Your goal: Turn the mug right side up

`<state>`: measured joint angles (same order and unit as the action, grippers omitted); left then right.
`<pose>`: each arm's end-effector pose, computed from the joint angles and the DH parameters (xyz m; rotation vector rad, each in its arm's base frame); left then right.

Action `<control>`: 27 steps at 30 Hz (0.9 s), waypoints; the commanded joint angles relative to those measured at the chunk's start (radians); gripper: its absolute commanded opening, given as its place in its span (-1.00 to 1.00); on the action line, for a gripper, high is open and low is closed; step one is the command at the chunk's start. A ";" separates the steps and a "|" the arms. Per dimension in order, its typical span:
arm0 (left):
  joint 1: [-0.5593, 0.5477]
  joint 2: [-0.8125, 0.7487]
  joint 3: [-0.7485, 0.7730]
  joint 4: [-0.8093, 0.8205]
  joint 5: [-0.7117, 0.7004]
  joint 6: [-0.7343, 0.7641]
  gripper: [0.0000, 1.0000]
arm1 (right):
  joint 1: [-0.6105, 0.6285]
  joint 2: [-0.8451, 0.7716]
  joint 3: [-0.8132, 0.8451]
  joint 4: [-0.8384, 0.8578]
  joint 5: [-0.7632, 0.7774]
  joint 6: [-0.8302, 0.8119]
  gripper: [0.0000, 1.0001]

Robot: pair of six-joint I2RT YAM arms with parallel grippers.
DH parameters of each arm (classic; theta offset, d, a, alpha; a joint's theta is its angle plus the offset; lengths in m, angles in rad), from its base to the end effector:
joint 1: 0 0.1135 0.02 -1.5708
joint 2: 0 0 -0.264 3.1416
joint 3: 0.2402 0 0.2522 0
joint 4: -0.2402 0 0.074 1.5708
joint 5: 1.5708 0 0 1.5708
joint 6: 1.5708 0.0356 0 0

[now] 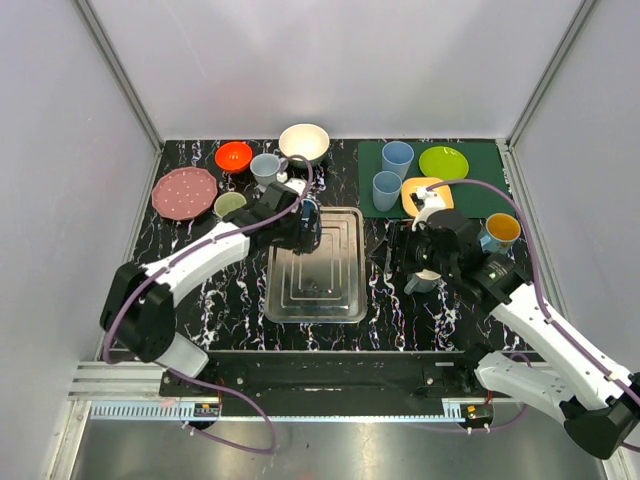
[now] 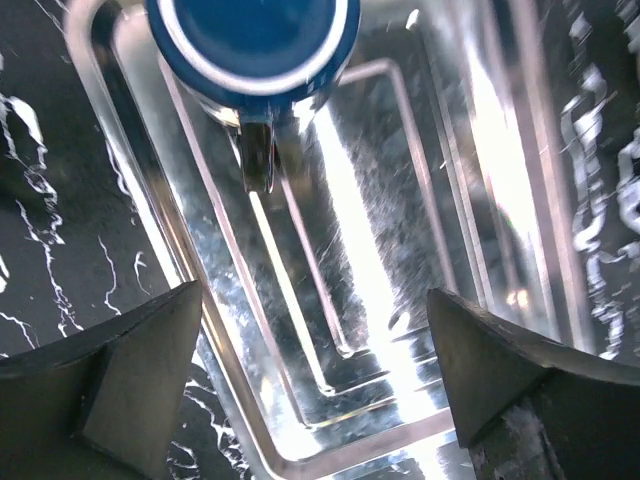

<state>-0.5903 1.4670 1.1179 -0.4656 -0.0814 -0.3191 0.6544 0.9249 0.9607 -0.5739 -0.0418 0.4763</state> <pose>0.2662 -0.1749 0.2690 0.2869 2.3909 -0.3319 0.1561 0.1216 0.3369 -0.2209 2.1813 0.7054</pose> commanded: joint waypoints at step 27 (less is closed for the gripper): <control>0.104 0.388 0.278 -0.022 0.069 0.232 0.14 | 0.004 -0.017 -0.011 -0.024 0.037 -0.039 0.45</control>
<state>-0.4774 1.8297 1.3346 -0.5217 -0.0479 -0.0971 0.6544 0.9012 0.9474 -0.6025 -0.0338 0.4591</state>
